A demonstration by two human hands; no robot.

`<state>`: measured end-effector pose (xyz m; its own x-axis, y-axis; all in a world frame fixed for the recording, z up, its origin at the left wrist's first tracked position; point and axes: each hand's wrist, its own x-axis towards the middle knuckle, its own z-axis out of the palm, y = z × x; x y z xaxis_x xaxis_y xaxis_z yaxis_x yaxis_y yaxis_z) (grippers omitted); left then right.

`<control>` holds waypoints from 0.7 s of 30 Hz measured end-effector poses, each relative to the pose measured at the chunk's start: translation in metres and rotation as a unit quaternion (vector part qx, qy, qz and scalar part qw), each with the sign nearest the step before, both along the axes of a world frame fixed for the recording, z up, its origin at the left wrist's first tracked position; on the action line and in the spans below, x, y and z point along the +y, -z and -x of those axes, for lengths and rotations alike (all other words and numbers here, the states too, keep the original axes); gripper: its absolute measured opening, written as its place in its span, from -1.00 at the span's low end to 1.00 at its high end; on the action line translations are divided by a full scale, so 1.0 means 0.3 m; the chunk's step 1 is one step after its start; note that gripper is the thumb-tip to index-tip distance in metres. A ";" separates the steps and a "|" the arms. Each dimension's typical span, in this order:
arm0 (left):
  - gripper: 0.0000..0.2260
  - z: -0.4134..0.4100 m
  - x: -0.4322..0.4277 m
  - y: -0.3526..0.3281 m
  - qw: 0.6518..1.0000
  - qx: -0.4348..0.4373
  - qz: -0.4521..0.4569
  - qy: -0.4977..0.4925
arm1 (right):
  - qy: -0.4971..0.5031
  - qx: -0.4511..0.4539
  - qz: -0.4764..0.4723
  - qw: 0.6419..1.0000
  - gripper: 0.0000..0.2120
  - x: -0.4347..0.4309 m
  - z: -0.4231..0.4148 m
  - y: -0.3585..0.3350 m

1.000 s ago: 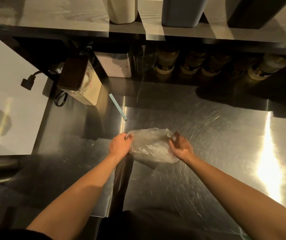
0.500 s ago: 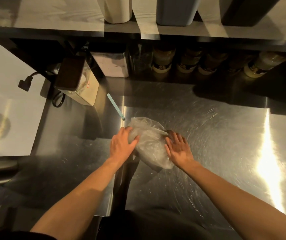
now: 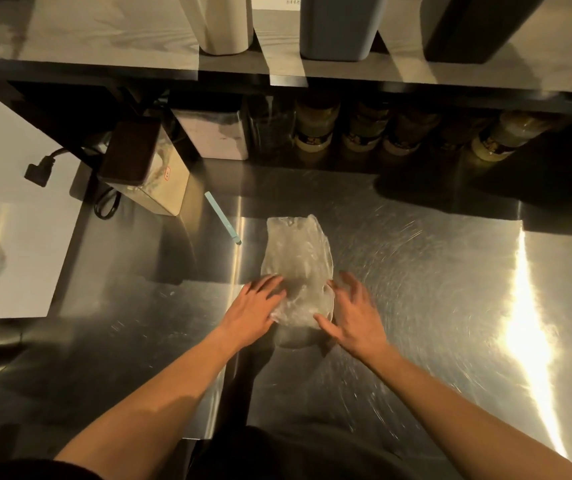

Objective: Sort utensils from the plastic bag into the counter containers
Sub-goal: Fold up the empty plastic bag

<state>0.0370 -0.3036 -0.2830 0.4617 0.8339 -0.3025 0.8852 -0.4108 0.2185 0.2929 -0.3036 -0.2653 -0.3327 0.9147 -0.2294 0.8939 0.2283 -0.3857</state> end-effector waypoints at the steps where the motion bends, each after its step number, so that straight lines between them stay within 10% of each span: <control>1: -0.51 0.002 0.005 0.002 1.000 0.000 -0.007 0.007 | -0.055 0.006 -0.049 0.997 -0.22 -0.001 -0.021 -0.001; 4: -0.59 0.018 0.002 -0.002 0.999 -0.032 -0.029 0.027 | -0.233 -0.082 -0.068 0.967 -0.14 0.005 -0.069 0.040; 8: -0.55 0.028 -0.021 -0.024 0.996 -0.082 -0.004 0.022 | -0.249 -0.064 -0.017 0.966 -0.56 0.030 -0.082 0.072; 15: -0.46 0.060 -0.034 -0.085 0.979 -0.101 0.148 -0.092 | 0.125 0.108 0.288 0.943 -0.68 0.110 0.007 -0.072; 21: -0.80 -0.040 0.070 -0.077 0.828 -0.265 0.196 -0.453 | 0.259 0.152 0.276 0.913 -0.55 0.147 0.058 -0.066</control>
